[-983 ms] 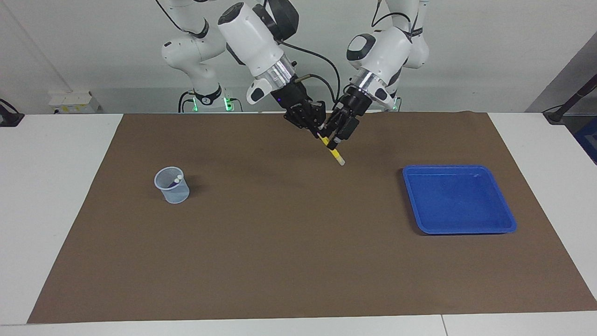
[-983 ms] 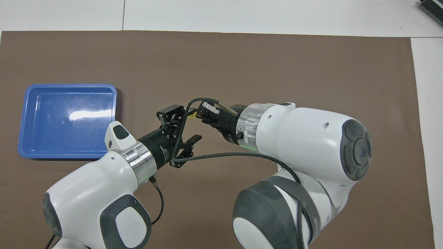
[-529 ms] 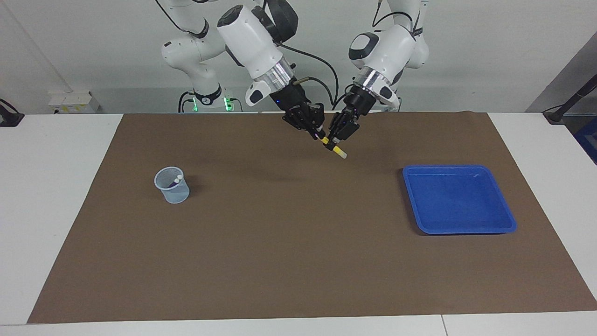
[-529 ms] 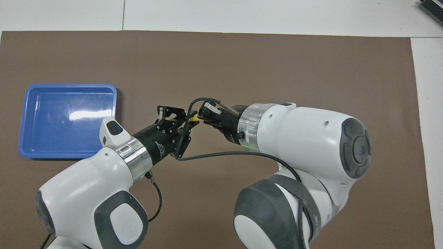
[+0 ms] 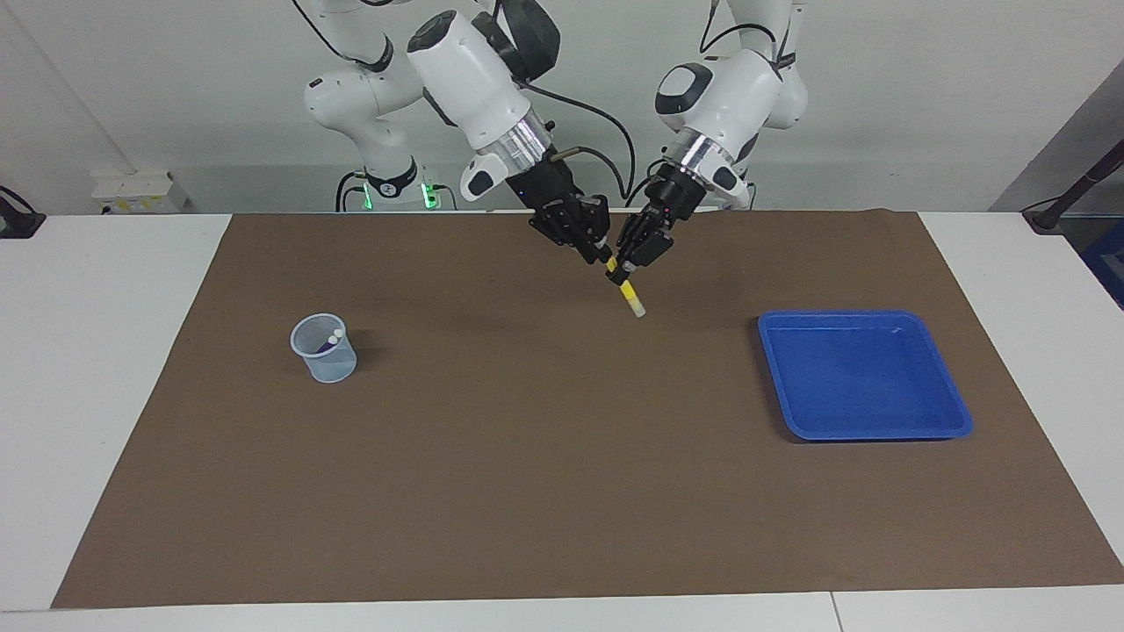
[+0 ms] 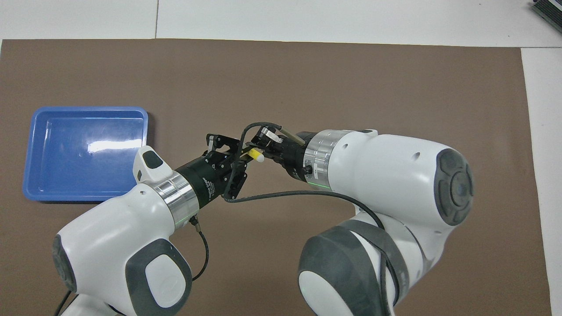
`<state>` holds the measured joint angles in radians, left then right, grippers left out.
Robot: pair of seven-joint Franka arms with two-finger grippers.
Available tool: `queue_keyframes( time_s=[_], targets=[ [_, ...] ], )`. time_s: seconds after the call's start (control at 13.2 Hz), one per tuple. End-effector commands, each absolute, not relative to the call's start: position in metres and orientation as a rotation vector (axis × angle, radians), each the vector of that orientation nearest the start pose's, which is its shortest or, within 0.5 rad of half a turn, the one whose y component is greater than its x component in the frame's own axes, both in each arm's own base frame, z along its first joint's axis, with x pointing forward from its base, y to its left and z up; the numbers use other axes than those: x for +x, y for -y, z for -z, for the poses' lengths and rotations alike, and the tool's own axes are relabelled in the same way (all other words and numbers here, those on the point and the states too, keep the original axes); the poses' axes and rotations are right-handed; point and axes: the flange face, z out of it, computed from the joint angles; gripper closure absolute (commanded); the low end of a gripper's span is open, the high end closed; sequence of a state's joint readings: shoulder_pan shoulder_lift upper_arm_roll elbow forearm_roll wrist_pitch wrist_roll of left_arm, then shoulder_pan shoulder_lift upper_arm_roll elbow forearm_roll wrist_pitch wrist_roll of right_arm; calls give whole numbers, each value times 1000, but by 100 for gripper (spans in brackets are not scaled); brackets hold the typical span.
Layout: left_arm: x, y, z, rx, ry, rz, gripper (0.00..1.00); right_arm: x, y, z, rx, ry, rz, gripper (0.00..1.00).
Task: Right arm passes pens to left for tray arrangement
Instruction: 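Open the right gripper and withdraw while the left gripper carries the pen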
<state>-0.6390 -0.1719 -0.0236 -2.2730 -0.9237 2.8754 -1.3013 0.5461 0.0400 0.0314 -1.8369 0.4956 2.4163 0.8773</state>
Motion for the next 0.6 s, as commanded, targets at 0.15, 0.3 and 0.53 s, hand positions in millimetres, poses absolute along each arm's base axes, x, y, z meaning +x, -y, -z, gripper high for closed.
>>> queue_keyframes(
  time_s=[0.15,0.3,0.53],
  targets=[
    [437,295,-495,1754,-1443,127,100,534,-307,-569,-2352,-763,154,0],
    [442,286,-495,1778,-1415,102,100,541,-290,-566,-2401,-696,165,0],
    [446,276,-491,1895,-1310,99,100,557,-230,-554,-2580,-493,167,0]
  ],
)
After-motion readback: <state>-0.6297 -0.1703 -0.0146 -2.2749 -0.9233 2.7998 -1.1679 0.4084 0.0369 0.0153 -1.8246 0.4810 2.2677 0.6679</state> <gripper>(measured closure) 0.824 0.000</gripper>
